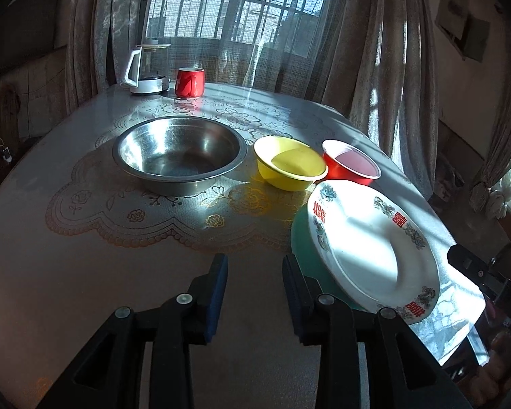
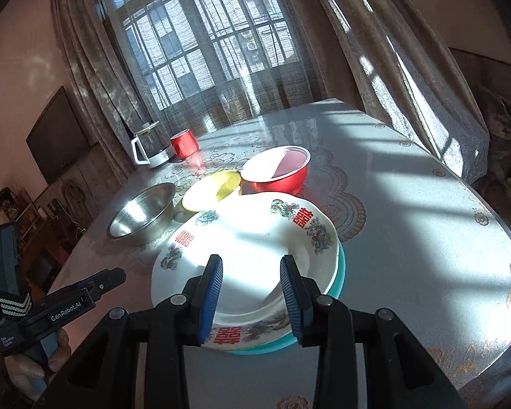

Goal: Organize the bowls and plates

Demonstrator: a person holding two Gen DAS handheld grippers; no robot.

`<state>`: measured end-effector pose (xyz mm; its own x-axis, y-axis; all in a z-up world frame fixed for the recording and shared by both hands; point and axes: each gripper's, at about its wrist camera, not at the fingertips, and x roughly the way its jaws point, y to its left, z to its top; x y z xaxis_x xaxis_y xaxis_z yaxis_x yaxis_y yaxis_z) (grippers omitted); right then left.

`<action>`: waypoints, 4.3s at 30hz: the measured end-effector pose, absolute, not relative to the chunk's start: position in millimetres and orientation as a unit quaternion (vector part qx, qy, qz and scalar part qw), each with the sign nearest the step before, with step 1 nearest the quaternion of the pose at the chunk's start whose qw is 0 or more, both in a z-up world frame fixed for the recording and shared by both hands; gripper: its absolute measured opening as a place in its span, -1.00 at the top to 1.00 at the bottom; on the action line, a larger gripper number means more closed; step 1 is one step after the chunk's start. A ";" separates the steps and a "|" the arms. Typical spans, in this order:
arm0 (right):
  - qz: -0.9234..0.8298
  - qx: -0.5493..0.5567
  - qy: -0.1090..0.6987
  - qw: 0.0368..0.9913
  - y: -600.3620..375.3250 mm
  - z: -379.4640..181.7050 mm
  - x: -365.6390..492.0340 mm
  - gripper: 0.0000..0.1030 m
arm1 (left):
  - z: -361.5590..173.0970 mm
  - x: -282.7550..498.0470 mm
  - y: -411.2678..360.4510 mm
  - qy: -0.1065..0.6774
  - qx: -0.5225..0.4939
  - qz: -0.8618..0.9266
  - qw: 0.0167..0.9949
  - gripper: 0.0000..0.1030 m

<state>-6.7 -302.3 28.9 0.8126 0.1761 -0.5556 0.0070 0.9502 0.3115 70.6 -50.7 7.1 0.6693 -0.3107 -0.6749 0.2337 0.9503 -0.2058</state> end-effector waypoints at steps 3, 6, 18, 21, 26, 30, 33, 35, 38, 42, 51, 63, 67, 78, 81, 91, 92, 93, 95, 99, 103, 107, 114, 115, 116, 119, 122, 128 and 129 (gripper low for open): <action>0.081 0.141 0.307 0.938 -280.0 32.6 0.3 0.32 | 5.6 72.7 -33.8 0.384 -0.058 -0.129 0.912 0.34; 0.113 0.133 0.319 0.932 -259.7 34.4 13.0 0.31 | 5.2 77.5 -12.0 0.383 -0.071 -0.113 0.914 0.34; 0.202 0.133 0.373 0.896 -181.2 42.7 110.9 0.39 | 26.2 138.4 72.3 0.344 -0.118 -0.113 0.925 0.34; 0.198 0.152 0.393 0.885 -174.7 38.9 148.9 0.39 | 31.1 167.9 79.2 0.338 -0.124 -0.130 0.924 0.14; 0.162 0.158 0.443 0.867 -175.1 17.8 213.4 0.38 | 23.5 224.6 78.0 0.347 -0.087 -0.143 0.923 0.14; 0.153 0.164 0.484 0.846 -178.1 -4.5 244.9 0.38 | 6.1 258.2 76.8 0.378 -0.083 -0.166 0.907 0.18; 0.158 0.179 0.502 0.831 -177.2 -14.0 256.1 0.39 | -4.2 269.4 74.6 0.408 -0.091 -0.168 0.893 0.22; 0.155 0.173 0.514 0.826 -172.7 -16.9 261.3 0.49 | -7.1 271.4 72.2 0.414 -0.083 -0.157 0.893 0.37; 0.146 0.150 0.513 0.833 -167.5 -19.4 263.5 0.59 | -13.9 274.1 75.2 0.419 -0.090 -0.156 0.890 0.56; 0.157 0.146 0.503 0.837 -164.6 -25.1 263.0 0.64 | -25.5 272.1 74.6 0.414 -0.091 -0.165 0.891 0.57; 0.181 0.130 0.471 0.854 -148.5 -1.4 201.9 0.64 | -0.8 190.3 91.2 0.395 -0.090 -0.143 0.903 0.60; 0.203 0.131 0.497 0.834 -112.1 -17.2 121.1 0.62 | -14.8 102.7 125.4 0.412 -0.101 -0.123 0.897 0.58; 0.196 0.118 0.495 0.839 -106.5 -18.7 111.5 0.62 | -18.8 90.3 126.3 0.413 -0.103 -0.125 0.896 0.57; 0.194 0.103 0.484 0.847 -98.8 -23.0 103.2 0.57 | -23.4 84.4 126.1 0.414 -0.099 -0.111 0.898 0.47; 0.201 0.106 0.481 0.847 -100.6 -23.7 101.7 0.50 | -13.3 79.0 130.8 0.393 -0.100 -0.098 0.909 0.21; 0.210 0.103 0.449 0.862 -115.6 -4.2 89.9 0.30 | 25.6 81.1 121.6 0.350 -0.081 -0.090 0.929 0.09; 0.208 0.103 0.447 0.864 -117.9 -3.1 90.6 0.29 | 28.0 84.3 116.2 0.351 -0.079 -0.094 0.928 0.09; 0.207 0.106 0.443 0.866 -121.2 -1.2 91.2 0.29 | 30.3 88.1 110.0 0.354 -0.078 -0.100 0.927 0.09; 0.202 0.120 0.431 0.871 -132.0 3.3 93.4 0.29 | 33.2 95.9 97.7 0.361 -0.076 -0.114 0.922 0.09; 0.174 0.149 0.400 0.887 -165.4 17.5 102.3 0.29 | 36.3 116.5 69.6 0.382 -0.078 -0.141 0.910 0.12; 0.121 0.177 0.376 0.902 -206.8 26.8 118.9 0.38 | 42.5 138.6 38.3 0.386 -0.086 -0.171 0.903 0.06; 0.068 0.215 0.379 0.898 -249.3 23.9 147.6 0.55 | 43.3 166.9 3.6 0.393 -0.084 -0.193 0.895 0.06; 0.016 0.223 0.411 0.884 -284.1 9.2 198.8 0.60 | 26.2 222.4 -40.1 0.434 -0.087 -0.190 0.876 0.10; 0.011 0.216 0.420 0.881 -285.2 5.0 205.6 0.60 | 23.7 229.8 -44.7 0.441 -0.091 -0.192 0.872 0.10; -0.001 0.206 0.433 0.878 -284.7 0.8 211.3 0.60 | 20.7 236.8 -48.9 0.448 -0.093 -0.189 0.869 0.10; -0.005 0.212 0.448 0.868 -291.5 -9.6 222.4 0.60 | 10.8 255.9 -63.0 0.471 -0.094 -0.190 0.856 0.10; -0.012 0.214 0.461 0.861 -297.6 -17.3 231.9 0.60 | 1.5 271.0 -72.9 0.491 -0.099 -0.184 0.846 0.11; -0.010 0.210 0.470 0.857 -298.6 -20.4 241.5 0.60 | -17.7 294.5 -84.6 0.514 -0.113 -0.177 0.832 0.26; -0.009 0.208 0.471 0.857 -297.9 -20.7 242.5 0.60 | -19.6 296.6 -85.5 0.514 -0.117 -0.180 0.831 0.33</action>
<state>242.5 -297.9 -20.7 0.5556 0.1810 -0.8115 0.2118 0.9130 0.3487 296.6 -85.5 -19.6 0.4072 -0.4193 -0.8114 0.1783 0.9078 -0.3796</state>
